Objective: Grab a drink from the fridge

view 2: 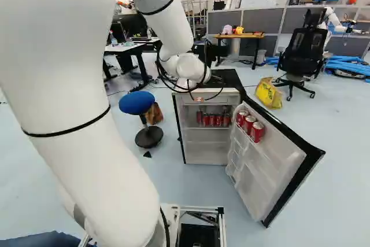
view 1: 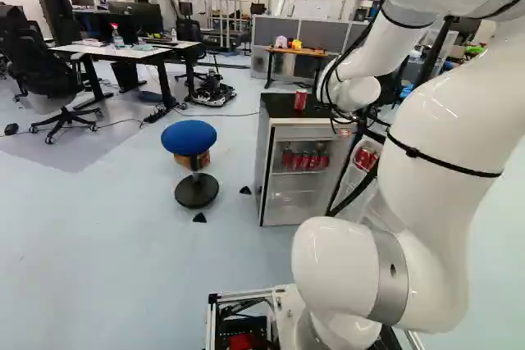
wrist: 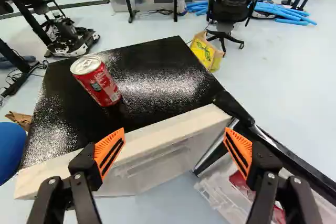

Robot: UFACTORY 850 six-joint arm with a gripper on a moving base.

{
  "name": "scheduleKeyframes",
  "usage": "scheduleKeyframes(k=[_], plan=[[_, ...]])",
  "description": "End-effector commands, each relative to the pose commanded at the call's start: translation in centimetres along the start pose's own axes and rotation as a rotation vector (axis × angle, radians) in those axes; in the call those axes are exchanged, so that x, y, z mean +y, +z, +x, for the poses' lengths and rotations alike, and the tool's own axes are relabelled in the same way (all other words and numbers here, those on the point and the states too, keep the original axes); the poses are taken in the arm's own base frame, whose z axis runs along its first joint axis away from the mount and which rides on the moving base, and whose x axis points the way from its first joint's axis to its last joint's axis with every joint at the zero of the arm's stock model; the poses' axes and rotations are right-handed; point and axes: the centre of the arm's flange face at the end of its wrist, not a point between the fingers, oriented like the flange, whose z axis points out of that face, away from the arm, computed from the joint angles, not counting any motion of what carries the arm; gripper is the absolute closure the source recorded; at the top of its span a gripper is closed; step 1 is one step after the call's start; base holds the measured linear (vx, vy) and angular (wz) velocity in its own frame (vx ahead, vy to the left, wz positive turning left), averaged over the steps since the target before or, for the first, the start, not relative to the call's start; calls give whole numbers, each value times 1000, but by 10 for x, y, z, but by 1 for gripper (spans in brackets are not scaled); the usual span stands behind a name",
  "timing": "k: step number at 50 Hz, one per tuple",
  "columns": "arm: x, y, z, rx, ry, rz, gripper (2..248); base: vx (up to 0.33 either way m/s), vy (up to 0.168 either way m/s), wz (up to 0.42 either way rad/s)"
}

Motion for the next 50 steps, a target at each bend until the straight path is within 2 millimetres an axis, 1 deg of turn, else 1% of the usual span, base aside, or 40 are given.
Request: scheduleKeyframes(k=[37,50], plan=[[59,-27,12,-157,75,-97,3,0,0,0],[78,-35,17,-224,126,-128,3,0,0,0]])
